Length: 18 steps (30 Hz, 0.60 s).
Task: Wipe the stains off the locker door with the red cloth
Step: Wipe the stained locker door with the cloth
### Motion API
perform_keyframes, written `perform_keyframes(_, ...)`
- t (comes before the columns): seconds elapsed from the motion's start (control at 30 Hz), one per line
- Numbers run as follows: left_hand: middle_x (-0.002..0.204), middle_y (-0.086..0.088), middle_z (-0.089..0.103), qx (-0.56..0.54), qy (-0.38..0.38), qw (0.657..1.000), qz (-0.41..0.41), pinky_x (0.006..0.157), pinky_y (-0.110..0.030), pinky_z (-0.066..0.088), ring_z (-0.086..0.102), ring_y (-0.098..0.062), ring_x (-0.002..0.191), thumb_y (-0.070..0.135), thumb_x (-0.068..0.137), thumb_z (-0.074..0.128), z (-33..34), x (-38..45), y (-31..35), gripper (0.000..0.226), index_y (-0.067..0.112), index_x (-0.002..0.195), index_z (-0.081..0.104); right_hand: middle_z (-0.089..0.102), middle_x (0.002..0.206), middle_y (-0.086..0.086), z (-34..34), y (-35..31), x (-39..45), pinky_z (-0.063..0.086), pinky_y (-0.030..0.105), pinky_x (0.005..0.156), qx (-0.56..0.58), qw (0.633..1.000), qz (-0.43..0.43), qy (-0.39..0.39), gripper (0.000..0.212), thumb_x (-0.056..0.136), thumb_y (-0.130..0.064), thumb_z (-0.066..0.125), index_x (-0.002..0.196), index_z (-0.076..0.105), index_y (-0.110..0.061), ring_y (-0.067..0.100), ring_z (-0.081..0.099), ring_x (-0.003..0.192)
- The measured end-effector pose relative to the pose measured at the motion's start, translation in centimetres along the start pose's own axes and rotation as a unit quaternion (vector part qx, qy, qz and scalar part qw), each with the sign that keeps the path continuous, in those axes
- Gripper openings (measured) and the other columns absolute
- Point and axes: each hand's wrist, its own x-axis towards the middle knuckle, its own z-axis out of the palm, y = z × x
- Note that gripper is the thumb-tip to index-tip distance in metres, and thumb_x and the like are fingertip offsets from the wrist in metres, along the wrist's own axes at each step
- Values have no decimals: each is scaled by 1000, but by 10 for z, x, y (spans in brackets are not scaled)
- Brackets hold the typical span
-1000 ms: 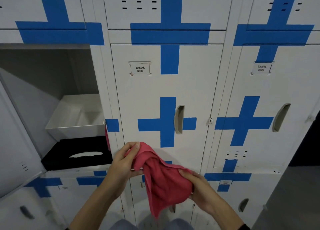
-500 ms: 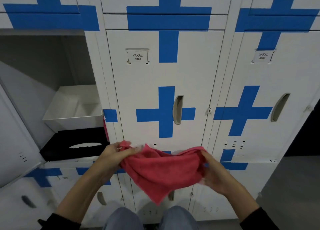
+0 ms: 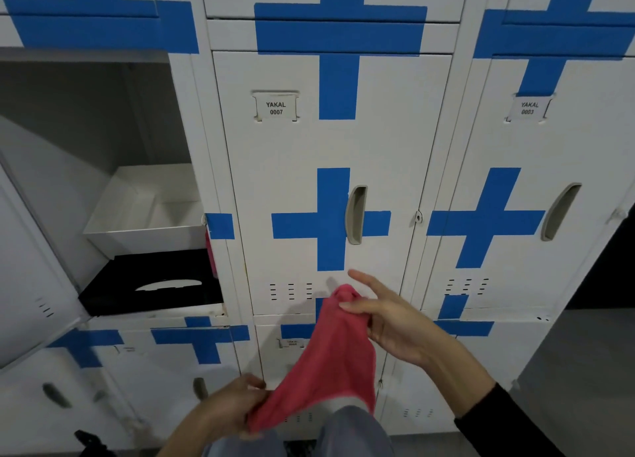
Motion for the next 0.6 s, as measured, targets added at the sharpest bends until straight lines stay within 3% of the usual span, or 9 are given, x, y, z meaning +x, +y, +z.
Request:
perform_keyframes(0.07, 111, -11, 64, -7, -83, 996, -19, 67, -31, 56, 62, -22, 88, 31, 93, 49, 14, 1, -1, 40, 10, 127, 49, 59, 121, 18, 14, -14, -4, 55, 29, 74, -44, 998, -23, -39, 72, 79, 10, 70, 136, 48, -29, 24, 68, 88)
perform_keyframes(0.13, 127, -11, 59, -100, -195, 976, -15, 76, -36, 55, 61, -24, 100, 42, 91, 50, 29, 0, 2, 47, 14, 127, 55, 63, 111, 18, 26, -28, -8, 56, 31, 79, -79, 994, -40, -71, 73, 78, 12, 69, 136, 49, -28, 25, 68, 89)
perform_keyframes(0.2, 135, -9, 55, -184, -241, 952, 52, 88, -41, 50, 54, -28, 119, 47, 91, 46, 38, 4, 7, 47, 18, 127, 58, 64, 108, 20, 33, -42, -13, 56, 32, 86, -124, 986, -54, -99, 72, 78, 15, 67, 135, 51, -27, 26, 67, 94)
perform_keyframes(0.33, 141, -13, 48, -313, -185, 925, 107, 112, -46, 26, 44, -30, 126, 57, 84, 51, 47, 14, 22, 68, 10, 133, 49, 63, 110, 17, 36, -68, -21, 52, 34, 95, -189, 972, -79, -112, 70, 78, 19, 64, 132, 56, -24, 26, 64, 98)
perform_keyframes(0.43, 136, -4, 55, -308, -139, 931, 141, 109, -55, 17, 42, -24, 130, 65, 78, 49, 51, 14, 37, 72, 17, 131, 52, 60, 112, 18, 33, -84, -23, 50, 38, 100, -205, 968, -89, -118, 69, 80, 20, 59, 132, 58, -25, 25, 61, 100)
perform_keyframes(0.53, 136, 4, 48, -268, -93, 944, 170, 111, -63, 1, 35, -19, 134, 70, 78, 40, 49, 10, 52, 64, 29, 126, 52, 60, 110, 17, 29, -96, -26, 50, 38, 96, -194, 969, -101, -114, 69, 80, 20, 57, 132, 57, -26, 25, 60, 100)
perform_keyframes(0.6, 132, 4, 51, -279, -92, 938, 183, 113, -62, 4, 40, -17, 130, 70, 77, 41, 45, 11, 58, 62, 32, 125, 51, 61, 110, 16, 25, -102, -27, 49, 37, 97, -186, 970, -107, -116, 69, 81, 19, 56, 132, 58, -27, 23, 61, 99)
